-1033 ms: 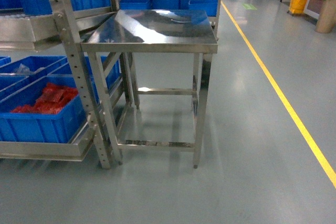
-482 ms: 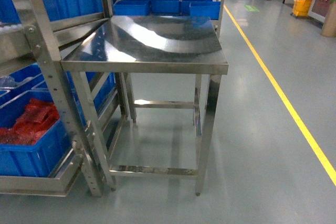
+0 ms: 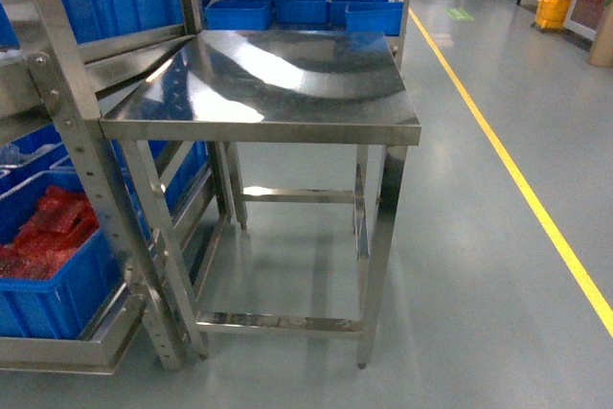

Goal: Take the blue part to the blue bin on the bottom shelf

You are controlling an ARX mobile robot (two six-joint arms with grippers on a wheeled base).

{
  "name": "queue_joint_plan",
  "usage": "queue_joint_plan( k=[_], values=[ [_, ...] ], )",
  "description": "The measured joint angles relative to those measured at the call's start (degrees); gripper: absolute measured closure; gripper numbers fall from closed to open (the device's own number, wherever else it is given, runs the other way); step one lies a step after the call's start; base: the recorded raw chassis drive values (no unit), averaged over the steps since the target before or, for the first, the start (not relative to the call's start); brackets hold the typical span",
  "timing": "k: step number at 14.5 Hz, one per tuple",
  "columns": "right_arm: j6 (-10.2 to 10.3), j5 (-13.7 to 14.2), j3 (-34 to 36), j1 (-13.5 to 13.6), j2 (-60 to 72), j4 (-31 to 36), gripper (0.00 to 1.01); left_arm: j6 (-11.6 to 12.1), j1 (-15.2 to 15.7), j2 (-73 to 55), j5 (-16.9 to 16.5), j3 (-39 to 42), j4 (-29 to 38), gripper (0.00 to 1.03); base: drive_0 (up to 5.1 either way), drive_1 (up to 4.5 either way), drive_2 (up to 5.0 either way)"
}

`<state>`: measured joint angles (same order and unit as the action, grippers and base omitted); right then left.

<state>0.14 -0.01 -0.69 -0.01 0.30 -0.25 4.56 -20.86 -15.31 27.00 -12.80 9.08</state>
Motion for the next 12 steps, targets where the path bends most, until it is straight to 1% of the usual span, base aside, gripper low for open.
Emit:
queue_joint_plan(
  k=[1, 12],
  values=[
    [0.0, 0.0, 0.0, 0.0, 0.0, -0.04, 0.03, 0.0, 0.0, 0.0, 0.0, 0.0, -0.04, 0.59, 0.1, 4.18, -4.0],
    [0.0, -0.02, 0.0, 0.0, 0.0, -0.04, 0.03, 0.0, 0.0, -0.02, 0.0, 0.0, -0.04, 0.59, 0.0, 0.0, 0.0]
  ],
)
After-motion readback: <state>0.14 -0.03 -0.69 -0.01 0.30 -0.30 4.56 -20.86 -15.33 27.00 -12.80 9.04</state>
